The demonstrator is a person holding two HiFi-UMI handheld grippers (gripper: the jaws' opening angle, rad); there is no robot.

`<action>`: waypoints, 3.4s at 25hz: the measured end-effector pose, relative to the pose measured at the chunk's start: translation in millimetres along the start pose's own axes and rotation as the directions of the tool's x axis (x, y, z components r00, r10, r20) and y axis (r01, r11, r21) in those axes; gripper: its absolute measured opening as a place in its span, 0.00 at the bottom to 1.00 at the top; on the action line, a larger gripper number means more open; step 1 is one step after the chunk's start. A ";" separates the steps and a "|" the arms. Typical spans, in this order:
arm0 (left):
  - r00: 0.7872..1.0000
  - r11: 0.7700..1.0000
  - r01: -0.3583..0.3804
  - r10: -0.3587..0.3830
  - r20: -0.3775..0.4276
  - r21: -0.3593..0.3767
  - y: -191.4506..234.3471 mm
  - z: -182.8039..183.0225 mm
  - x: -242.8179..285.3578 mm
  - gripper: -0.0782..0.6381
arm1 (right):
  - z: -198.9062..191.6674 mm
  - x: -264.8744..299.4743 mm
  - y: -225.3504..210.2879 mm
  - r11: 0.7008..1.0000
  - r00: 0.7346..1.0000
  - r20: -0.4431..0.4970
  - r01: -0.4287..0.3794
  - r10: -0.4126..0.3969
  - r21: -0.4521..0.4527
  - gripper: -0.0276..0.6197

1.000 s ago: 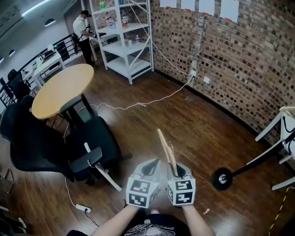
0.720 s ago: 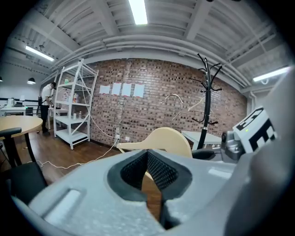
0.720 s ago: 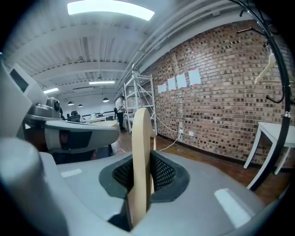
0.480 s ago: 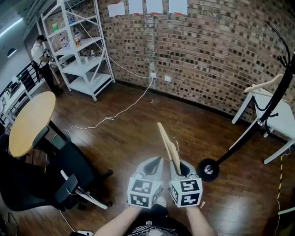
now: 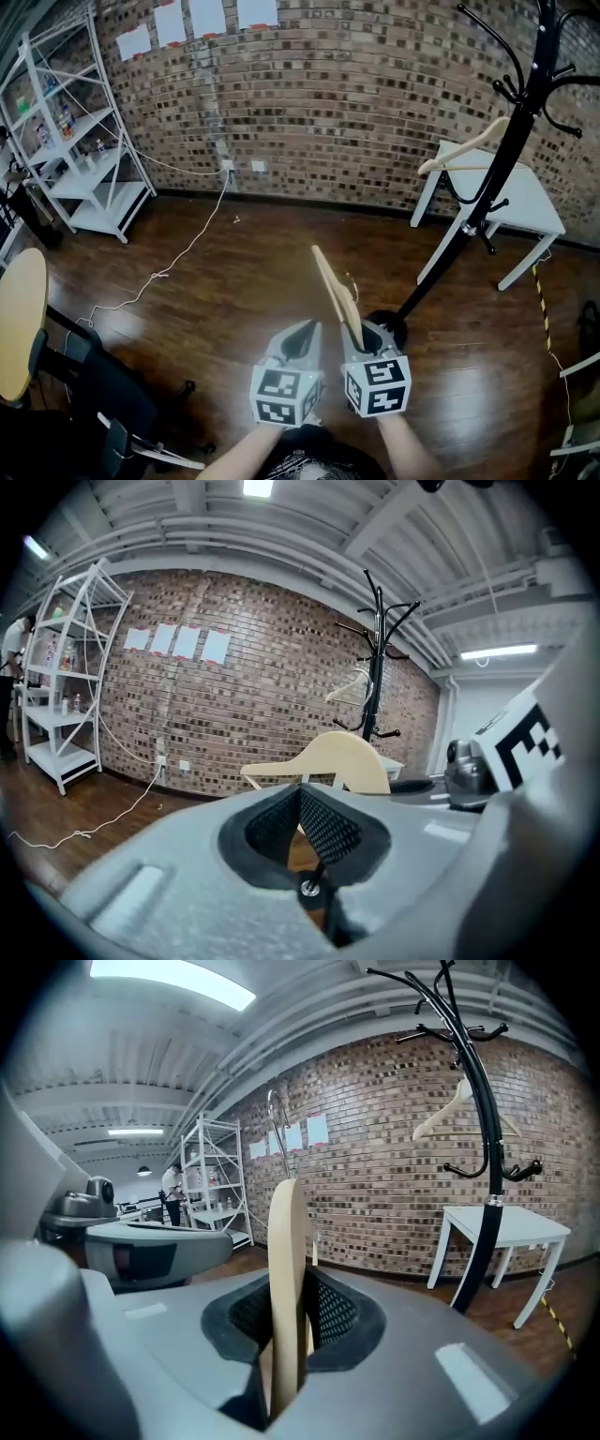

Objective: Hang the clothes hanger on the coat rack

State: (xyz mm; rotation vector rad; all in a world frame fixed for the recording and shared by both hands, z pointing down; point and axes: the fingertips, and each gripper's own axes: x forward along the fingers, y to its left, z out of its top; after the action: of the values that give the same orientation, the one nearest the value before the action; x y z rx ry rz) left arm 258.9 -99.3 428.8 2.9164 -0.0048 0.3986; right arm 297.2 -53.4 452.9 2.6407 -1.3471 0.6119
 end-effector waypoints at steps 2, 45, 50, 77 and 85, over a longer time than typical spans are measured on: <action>0.999 0.999 0.037 -0.037 -0.003 0.006 -12.6 4.9 18.0 0.11 | 3.8 0.4 -26.0 0.999 0.999 -0.002 0.040 -0.040 0.015 0.12; 0.966 0.965 0.259 -0.258 -0.024 0.049 -114.7 72.4 280.9 0.11 | 51.1 85.1 -364.6 0.829 0.902 -0.044 0.412 -0.429 0.379 0.12; 0.968 0.966 0.252 -0.250 -0.036 0.056 -108.9 72.7 289.5 0.11 | 41.4 100.2 -371.4 0.810 0.909 -0.073 0.400 -0.411 0.430 0.12; 0.963 0.960 0.269 -0.265 -0.050 0.081 -111.7 63.6 265.2 0.11 | 49.2 73.8 -356.3 0.829 0.879 0.005 0.449 -0.478 0.333 0.26; 0.967 0.965 0.254 -0.251 -0.046 0.065 -106.8 57.9 240.3 0.11 | 53.6 60.7 -320.5 0.862 0.898 0.025 0.414 -0.440 0.291 0.22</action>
State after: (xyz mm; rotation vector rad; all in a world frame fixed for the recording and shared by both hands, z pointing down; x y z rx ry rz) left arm 509.0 -0.3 417.3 2.9255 0.3905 0.4166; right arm 600.5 77.9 454.0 3.0850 -0.6773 0.6615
